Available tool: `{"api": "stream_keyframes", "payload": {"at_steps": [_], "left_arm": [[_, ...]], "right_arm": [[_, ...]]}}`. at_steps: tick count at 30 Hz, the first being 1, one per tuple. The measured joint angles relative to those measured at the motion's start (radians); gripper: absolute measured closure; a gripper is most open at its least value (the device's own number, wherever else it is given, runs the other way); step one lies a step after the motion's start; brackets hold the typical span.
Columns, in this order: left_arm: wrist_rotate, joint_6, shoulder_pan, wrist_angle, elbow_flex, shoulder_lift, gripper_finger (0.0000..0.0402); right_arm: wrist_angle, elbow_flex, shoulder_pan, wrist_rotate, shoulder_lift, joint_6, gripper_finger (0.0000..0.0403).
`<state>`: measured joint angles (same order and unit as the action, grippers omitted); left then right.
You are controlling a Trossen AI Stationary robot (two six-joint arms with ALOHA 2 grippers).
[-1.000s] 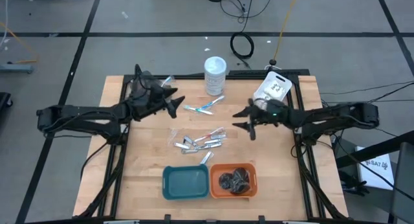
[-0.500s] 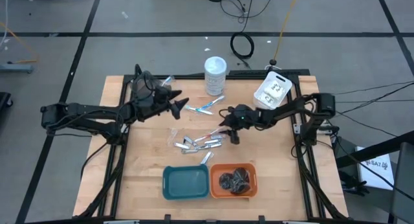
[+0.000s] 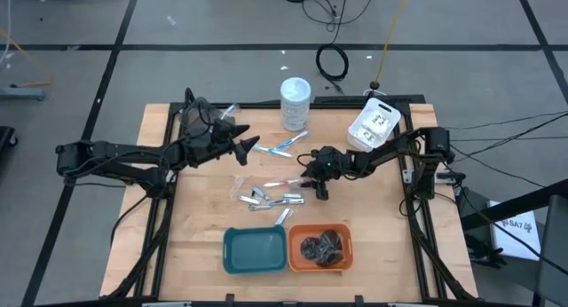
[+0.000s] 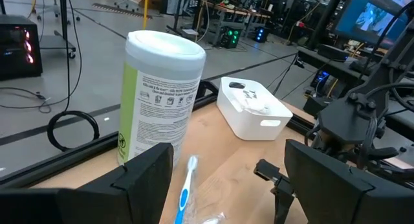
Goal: Pick & Place Travel size toiletries
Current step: Put the orange toothbrush into the black bin
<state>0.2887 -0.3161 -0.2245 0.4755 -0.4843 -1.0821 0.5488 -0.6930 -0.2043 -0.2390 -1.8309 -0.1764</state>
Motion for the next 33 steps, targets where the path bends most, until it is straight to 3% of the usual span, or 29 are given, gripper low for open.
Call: {"api": "stream_keyframes", "payload": {"at_steps": [11,18,25,33], "left_arm": [[0.001,-0.002,0.000,-0.013,0.000,0.000,0.0110],[0.001,-0.007,0.000,-0.041,0.000,0.000,0.0110],[-0.002,-0.013,0.000,-0.047,0.000,0.000,0.0110],[-0.035,-0.051,0.012,-0.033,0.000,0.000,0.0110]], "right_arm": [[0.023,0.001,0.000,0.002,0.007,-0.034,0.0369],[0.051,0.002,0.000,0.004,0.062,-0.024,0.0369],[0.042,0.041,-0.003,0.016,0.228,0.033,0.0369],[0.130,0.176,-0.021,0.264,0.453,0.138,0.0369]]}}
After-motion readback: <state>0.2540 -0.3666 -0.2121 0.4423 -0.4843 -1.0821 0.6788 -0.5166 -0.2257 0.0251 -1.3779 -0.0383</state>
